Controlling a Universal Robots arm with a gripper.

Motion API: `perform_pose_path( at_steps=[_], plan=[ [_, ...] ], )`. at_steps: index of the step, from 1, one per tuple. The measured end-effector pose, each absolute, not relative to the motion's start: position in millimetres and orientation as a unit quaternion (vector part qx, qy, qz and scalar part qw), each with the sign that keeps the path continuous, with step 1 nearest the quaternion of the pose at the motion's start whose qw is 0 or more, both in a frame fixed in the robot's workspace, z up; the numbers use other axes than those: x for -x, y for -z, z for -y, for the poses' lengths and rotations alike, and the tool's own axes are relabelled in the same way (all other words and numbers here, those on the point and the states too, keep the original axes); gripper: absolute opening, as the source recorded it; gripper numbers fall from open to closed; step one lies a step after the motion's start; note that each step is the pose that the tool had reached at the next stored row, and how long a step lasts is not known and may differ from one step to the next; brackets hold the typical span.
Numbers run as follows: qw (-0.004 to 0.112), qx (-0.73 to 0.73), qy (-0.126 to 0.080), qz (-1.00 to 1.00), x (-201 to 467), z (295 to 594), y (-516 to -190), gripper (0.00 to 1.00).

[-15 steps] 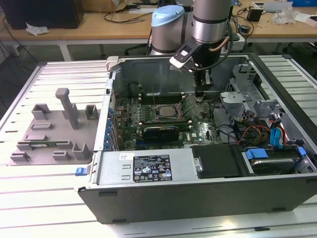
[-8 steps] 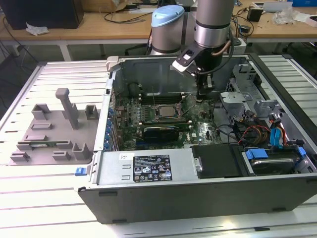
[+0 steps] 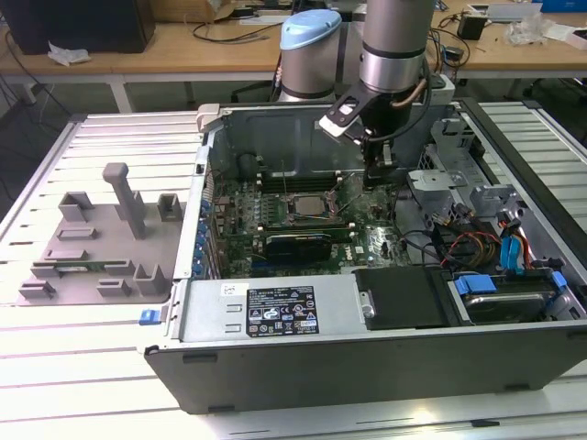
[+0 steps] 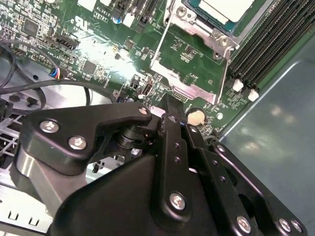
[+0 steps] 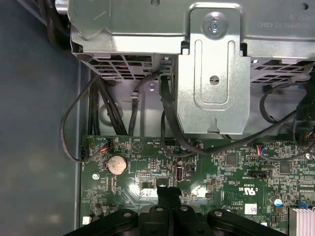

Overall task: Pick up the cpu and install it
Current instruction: 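Close the cpu cover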

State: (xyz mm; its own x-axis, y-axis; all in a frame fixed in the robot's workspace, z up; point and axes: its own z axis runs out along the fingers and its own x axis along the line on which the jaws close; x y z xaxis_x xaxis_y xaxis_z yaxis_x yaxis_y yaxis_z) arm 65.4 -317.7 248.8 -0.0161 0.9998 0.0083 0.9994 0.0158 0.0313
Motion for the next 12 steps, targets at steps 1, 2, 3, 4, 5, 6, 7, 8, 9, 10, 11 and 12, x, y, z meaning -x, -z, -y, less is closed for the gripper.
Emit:
perform_pose_path(
  at_steps=[1, 2, 3, 4, 5, 6, 7, 8, 9, 10, 11, 12],
  plan=[
    [0.008, -0.701, -0.014, -0.713, -64.3, 317.7, -248.8, 0.11],
    [0.008, -0.701, -0.014, -0.713, -61.9, 317.7, -248.8, 0.11],
    [0.008, -0.701, -0.014, -0.713, -59.0, 317.7, -248.8, 0.11],
    [0.008, -0.701, -0.014, -0.713, -56.3, 317.7, -248.8, 0.11],
    [0.008, -0.701, -0.014, -0.713, -54.5, 317.7, -248.8, 0.11],
    [0.008, -0.701, -0.014, -0.713, -50.8, 317.7, -248.8, 0.11],
    [0.008, -0.701, -0.014, -0.713, -48.0, 317.7, -248.8, 0.11],
    [0.008, -0.701, -0.014, -0.713, -39.2, 317.7, -248.8, 0.11],
    [0.008, -0.701, -0.014, -0.713, -34.1, 317.7, -248.8, 0.11],
    [0.008, -0.701, -0.014, -0.713, -30.4, 317.7, -248.8, 0.11],
    [0.008, -0.701, -0.014, -0.713, -27.3, 317.7, -248.8, 0.11],
    [0.008, -0.701, -0.014, -0.713, -21.7, 317.7, -248.8, 0.11]
  ],
)
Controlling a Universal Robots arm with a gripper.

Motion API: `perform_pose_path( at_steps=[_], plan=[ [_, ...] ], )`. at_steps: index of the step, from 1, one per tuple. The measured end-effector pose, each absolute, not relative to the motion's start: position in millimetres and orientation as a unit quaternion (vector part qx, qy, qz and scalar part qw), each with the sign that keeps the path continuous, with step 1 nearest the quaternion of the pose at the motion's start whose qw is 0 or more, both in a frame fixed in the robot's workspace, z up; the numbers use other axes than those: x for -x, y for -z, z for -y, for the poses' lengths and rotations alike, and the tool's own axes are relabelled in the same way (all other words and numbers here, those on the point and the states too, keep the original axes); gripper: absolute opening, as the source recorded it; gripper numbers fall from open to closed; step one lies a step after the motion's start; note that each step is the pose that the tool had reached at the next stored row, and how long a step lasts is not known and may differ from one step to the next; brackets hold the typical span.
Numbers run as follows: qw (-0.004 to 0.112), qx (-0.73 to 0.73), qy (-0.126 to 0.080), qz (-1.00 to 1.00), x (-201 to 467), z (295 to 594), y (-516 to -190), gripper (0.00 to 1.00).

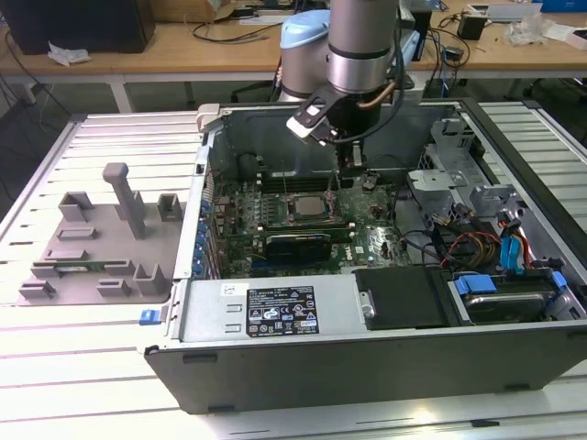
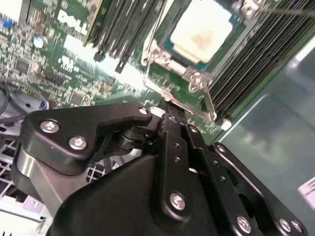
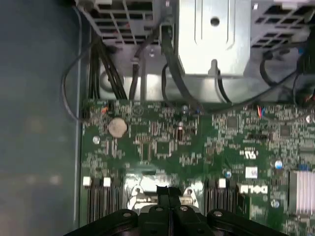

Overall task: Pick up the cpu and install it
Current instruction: 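Close the cpu cover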

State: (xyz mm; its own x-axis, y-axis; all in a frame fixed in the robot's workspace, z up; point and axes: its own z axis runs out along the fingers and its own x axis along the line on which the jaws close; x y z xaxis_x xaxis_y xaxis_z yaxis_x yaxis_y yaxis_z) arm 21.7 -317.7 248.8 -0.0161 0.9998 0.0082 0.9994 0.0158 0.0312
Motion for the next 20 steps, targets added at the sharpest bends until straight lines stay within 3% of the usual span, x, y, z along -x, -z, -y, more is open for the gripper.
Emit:
perform_pose_path(
  at_steps=[20],
  plan=[
    [0.005, -0.701, -0.004, -0.713, 3.8, 317.7, -237.7, 0.11]
  ],
)
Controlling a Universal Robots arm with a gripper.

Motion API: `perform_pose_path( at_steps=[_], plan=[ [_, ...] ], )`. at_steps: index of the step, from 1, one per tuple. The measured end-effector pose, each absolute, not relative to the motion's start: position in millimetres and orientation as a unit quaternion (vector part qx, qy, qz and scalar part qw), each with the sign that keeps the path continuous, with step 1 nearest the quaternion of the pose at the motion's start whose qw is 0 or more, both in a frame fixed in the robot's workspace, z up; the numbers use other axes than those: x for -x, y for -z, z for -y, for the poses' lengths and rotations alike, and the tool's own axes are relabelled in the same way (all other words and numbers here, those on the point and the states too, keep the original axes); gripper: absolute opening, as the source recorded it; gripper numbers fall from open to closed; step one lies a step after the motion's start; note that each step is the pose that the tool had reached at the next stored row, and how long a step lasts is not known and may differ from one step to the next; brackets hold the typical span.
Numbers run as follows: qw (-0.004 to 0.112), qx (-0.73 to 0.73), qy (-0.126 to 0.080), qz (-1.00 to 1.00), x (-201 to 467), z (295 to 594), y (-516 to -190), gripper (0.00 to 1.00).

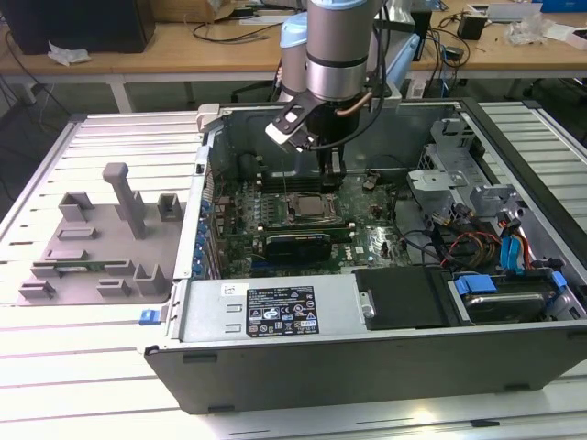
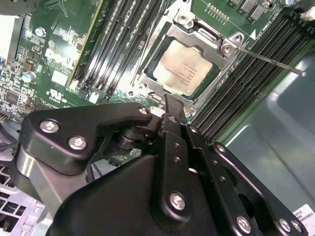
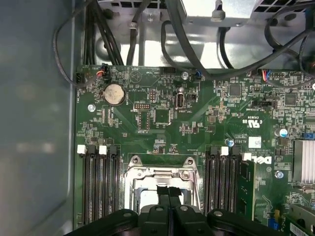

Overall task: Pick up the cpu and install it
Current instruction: 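Close the cpu cover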

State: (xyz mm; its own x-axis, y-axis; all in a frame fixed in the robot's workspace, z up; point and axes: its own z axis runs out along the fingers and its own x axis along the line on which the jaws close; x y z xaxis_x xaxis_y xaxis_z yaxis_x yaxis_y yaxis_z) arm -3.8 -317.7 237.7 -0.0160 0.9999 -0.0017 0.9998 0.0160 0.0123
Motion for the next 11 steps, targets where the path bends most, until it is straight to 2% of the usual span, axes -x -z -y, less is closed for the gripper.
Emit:
perform_pose_path(
  at_steps=[11],
  plan=[
    [0.005, -0.701, -0.004, -0.713, 17.1, 317.7, -233.7, 0.11]
  ],
)
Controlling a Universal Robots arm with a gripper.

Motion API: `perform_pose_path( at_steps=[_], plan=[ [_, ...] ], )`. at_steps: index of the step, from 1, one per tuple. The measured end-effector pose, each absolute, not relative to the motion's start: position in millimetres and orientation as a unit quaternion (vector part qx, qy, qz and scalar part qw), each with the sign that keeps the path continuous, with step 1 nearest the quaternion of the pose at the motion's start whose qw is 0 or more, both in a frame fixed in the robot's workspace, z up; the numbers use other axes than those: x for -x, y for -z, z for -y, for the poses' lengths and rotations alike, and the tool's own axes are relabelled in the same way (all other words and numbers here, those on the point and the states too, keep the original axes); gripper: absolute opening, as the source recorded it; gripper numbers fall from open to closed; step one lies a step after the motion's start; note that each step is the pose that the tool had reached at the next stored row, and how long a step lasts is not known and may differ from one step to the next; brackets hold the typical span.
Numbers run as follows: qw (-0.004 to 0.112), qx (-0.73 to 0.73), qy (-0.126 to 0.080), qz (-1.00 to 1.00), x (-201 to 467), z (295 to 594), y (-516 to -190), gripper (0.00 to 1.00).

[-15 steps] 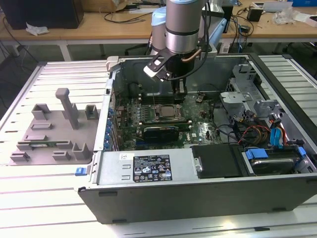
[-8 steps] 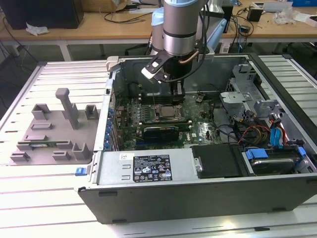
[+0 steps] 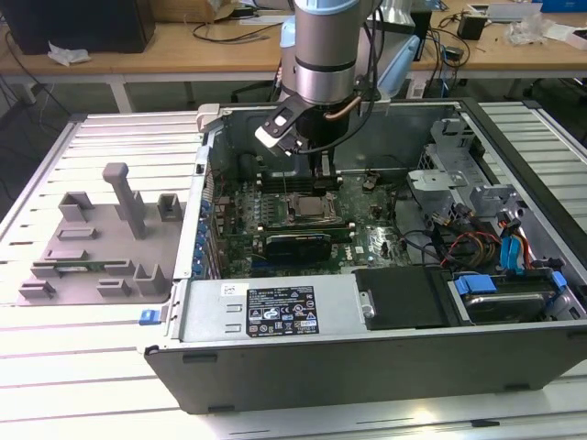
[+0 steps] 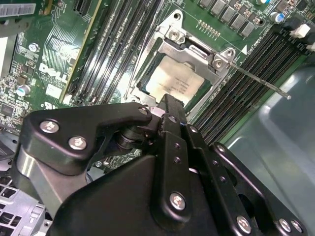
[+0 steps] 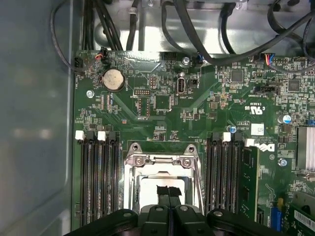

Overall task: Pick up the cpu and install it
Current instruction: 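Close the cpu cover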

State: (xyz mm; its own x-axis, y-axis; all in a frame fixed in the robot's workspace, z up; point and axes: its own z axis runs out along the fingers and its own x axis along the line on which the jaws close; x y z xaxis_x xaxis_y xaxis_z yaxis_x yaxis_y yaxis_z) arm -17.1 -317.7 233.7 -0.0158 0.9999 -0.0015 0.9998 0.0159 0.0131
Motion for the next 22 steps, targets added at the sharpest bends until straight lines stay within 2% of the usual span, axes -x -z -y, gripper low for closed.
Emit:
perform_pose_path(
  at_steps=[11, 22],
  plan=[
    [0.005, -0.696, -0.004, -0.718, 21.4, 317.8, -232.1, 0.11],
    [0.005, -0.593, -0.005, -0.805, 21.4, 317.8, -232.1, 0.11]
  ],
)
